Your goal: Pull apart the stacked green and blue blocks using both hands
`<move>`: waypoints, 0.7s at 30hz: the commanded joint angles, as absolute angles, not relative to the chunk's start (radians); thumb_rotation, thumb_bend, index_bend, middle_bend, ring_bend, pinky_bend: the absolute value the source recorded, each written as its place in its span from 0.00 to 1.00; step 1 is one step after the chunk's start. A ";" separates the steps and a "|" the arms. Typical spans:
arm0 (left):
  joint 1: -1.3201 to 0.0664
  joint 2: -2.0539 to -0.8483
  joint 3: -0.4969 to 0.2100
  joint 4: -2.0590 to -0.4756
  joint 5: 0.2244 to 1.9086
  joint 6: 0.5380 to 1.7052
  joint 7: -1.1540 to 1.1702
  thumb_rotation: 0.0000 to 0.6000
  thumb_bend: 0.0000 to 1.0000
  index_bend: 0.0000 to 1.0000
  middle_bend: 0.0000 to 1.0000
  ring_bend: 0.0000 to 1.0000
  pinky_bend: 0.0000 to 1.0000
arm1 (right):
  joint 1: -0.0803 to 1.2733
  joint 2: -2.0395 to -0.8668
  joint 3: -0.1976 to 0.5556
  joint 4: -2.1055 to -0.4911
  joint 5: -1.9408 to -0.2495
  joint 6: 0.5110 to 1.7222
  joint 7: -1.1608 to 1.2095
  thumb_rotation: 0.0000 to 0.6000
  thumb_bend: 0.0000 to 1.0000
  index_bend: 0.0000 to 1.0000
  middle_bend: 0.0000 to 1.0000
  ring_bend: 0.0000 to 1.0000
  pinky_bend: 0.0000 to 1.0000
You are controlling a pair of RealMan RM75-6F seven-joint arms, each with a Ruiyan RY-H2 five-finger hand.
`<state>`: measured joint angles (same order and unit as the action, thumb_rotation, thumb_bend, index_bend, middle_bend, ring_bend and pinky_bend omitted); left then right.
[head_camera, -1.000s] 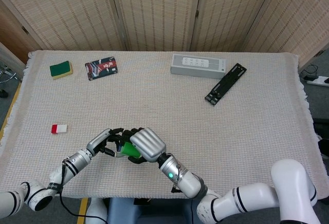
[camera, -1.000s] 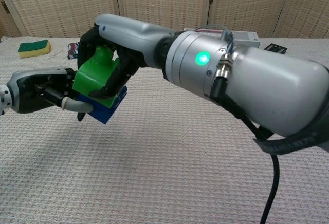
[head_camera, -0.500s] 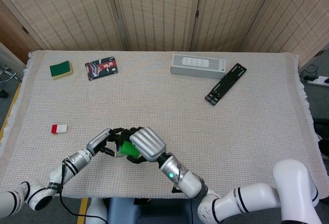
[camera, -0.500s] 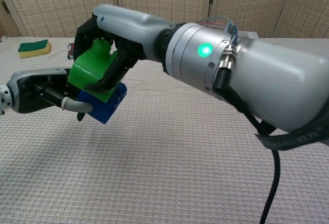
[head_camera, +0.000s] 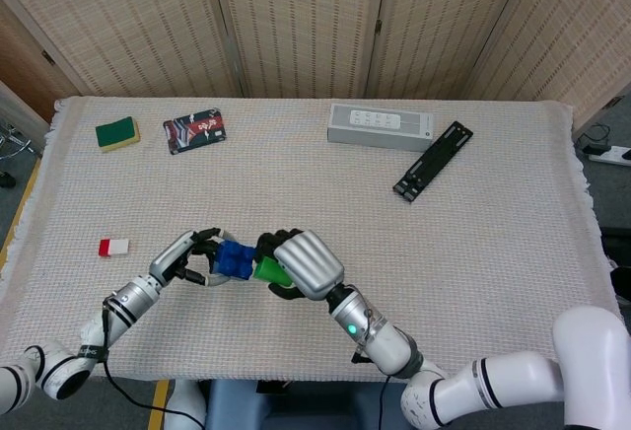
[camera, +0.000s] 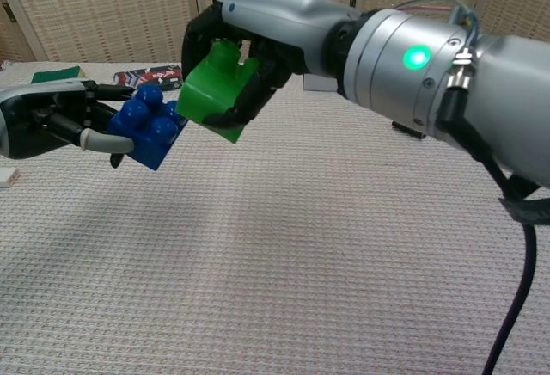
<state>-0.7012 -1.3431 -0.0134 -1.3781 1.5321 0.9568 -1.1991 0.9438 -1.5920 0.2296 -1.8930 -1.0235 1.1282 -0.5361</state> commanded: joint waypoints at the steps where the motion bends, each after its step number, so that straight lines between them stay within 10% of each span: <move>1: -0.662 -1.319 -0.034 -1.337 1.484 1.000 -1.041 1.00 0.37 0.84 0.78 0.49 0.60 | 0.903 -1.546 0.188 -1.885 -1.059 1.149 -0.530 1.00 0.35 0.87 0.68 0.79 0.87; 21: -0.455 -1.454 0.015 -0.981 1.439 1.178 -0.559 1.00 0.39 0.84 0.78 0.48 0.58 | 0.775 -1.465 0.059 -1.678 -1.119 1.066 -0.430 1.00 0.35 0.87 0.68 0.79 0.87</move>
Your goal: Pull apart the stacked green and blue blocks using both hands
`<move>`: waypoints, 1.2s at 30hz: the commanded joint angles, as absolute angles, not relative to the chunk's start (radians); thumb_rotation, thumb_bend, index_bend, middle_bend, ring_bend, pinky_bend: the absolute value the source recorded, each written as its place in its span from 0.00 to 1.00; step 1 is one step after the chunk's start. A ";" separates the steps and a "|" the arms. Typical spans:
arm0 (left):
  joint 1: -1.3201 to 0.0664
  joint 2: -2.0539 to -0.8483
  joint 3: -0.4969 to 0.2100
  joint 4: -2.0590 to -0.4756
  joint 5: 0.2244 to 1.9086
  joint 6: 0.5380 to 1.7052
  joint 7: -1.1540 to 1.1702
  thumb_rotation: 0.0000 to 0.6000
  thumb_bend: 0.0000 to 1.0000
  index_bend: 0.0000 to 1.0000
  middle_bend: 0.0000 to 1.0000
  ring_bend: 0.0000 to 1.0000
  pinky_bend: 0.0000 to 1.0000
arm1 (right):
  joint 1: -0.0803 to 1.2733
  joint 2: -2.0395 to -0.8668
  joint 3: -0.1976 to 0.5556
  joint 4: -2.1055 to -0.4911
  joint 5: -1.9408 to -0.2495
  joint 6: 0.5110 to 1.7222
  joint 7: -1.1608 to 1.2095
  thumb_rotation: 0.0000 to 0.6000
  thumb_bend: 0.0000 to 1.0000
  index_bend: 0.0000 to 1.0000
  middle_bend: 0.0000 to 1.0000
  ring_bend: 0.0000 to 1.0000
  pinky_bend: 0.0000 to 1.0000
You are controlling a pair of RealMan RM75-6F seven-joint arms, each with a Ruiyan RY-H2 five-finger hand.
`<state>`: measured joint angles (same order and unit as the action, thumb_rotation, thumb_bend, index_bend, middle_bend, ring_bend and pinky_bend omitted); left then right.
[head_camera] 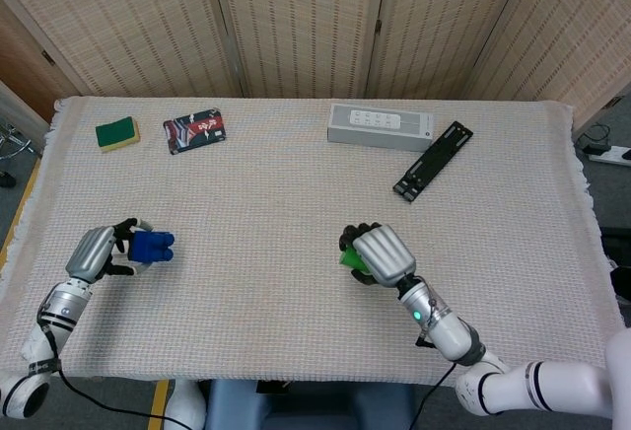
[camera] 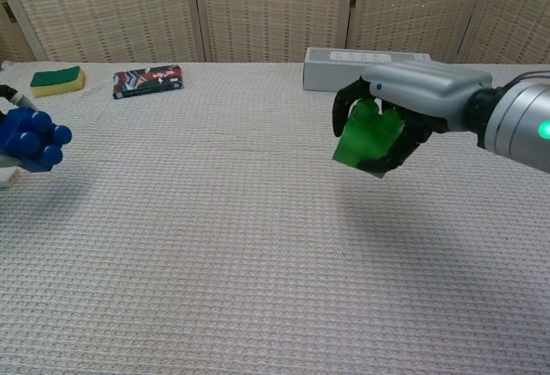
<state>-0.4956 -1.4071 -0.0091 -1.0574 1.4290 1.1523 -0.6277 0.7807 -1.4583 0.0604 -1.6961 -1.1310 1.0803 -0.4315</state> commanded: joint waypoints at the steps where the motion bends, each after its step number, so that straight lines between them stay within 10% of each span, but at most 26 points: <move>1: -0.452 -1.459 0.016 -0.974 1.440 1.176 -0.563 1.00 0.39 0.84 0.78 0.48 0.58 | 0.774 -1.468 0.059 -1.670 -1.116 1.061 -0.431 1.00 0.35 0.87 0.68 0.79 0.87; 5: -0.450 -1.474 0.017 -0.953 1.456 1.173 -0.556 1.00 0.38 0.81 0.76 0.44 0.52 | 0.776 -1.468 0.055 -1.657 -1.090 1.016 -0.438 1.00 0.35 0.83 0.62 0.75 0.86; 11: -0.454 -1.464 0.000 -0.991 1.452 1.159 -0.513 1.00 0.38 0.25 0.29 0.07 0.25 | 0.794 -1.430 0.052 -1.674 -1.034 0.924 -0.445 1.00 0.35 0.29 0.27 0.46 0.64; 15: -0.462 -1.431 -0.014 -1.055 1.426 1.115 -0.462 1.00 0.27 0.02 0.07 0.00 0.17 | 0.812 -1.404 0.061 -1.689 -1.002 0.879 -0.442 1.00 0.35 0.01 0.04 0.23 0.44; 23: -0.476 -1.385 -0.031 -1.176 1.379 1.039 -0.363 1.00 0.20 0.00 0.00 0.00 0.07 | 0.834 -1.372 0.065 -1.720 -0.958 0.863 -0.483 1.00 0.35 0.00 0.00 0.02 0.24; 36: -0.430 -1.250 -0.039 -1.384 1.409 1.146 -0.215 1.00 0.21 0.00 0.00 0.00 0.00 | 0.771 -1.255 0.042 -1.806 -1.014 0.961 -0.460 1.00 0.35 0.00 0.00 0.00 0.03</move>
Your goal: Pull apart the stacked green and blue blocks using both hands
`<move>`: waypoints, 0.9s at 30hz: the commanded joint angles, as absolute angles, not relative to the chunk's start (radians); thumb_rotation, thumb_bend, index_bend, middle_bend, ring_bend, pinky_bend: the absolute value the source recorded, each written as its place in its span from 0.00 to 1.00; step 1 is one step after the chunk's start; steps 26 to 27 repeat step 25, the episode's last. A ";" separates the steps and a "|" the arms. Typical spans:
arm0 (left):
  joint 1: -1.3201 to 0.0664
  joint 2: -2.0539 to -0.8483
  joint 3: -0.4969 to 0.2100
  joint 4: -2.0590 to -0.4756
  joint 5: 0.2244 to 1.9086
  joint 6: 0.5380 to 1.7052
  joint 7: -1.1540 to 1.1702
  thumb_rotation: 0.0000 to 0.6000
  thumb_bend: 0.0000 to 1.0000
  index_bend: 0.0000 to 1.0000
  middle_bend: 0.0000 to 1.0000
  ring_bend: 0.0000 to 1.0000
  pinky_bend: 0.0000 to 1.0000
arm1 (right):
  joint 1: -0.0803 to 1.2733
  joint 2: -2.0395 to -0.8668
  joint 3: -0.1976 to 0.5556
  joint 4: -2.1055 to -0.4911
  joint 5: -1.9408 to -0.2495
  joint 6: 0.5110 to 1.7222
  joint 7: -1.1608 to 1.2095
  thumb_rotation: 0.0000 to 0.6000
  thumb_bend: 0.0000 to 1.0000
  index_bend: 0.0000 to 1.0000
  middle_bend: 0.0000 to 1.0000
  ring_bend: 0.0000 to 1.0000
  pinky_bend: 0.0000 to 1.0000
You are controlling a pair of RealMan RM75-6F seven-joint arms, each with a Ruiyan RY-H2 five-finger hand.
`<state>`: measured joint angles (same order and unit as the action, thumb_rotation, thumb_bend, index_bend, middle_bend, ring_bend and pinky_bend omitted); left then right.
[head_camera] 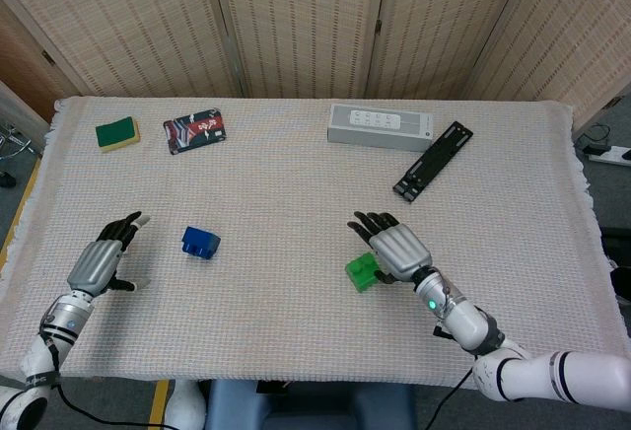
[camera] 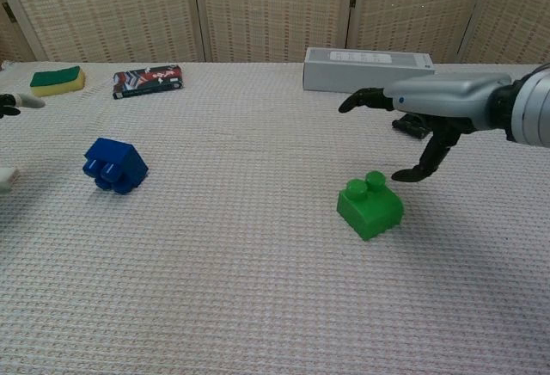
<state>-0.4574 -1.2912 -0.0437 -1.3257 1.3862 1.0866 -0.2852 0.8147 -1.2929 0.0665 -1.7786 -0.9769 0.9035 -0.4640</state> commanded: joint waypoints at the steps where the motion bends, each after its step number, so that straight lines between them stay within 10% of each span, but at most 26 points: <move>1: -0.420 -1.238 -0.034 -1.407 1.414 1.164 -0.191 1.00 0.21 0.00 0.00 0.00 0.00 | 0.751 -1.244 0.028 -1.814 -1.027 0.990 -0.466 1.00 0.35 0.00 0.00 0.00 0.01; 13: -0.237 -1.277 0.023 -1.481 1.429 1.428 0.234 1.00 0.21 0.00 0.00 0.00 0.00 | 0.386 -1.323 -0.143 -1.604 -1.301 1.458 -0.423 1.00 0.35 0.00 0.00 0.00 0.00; 27: -0.200 -1.289 0.019 -1.451 1.468 1.465 0.224 1.00 0.21 0.00 0.00 0.00 0.00 | 0.316 -1.297 -0.136 -1.593 -1.396 1.447 -0.335 1.00 0.35 0.00 0.00 0.00 0.00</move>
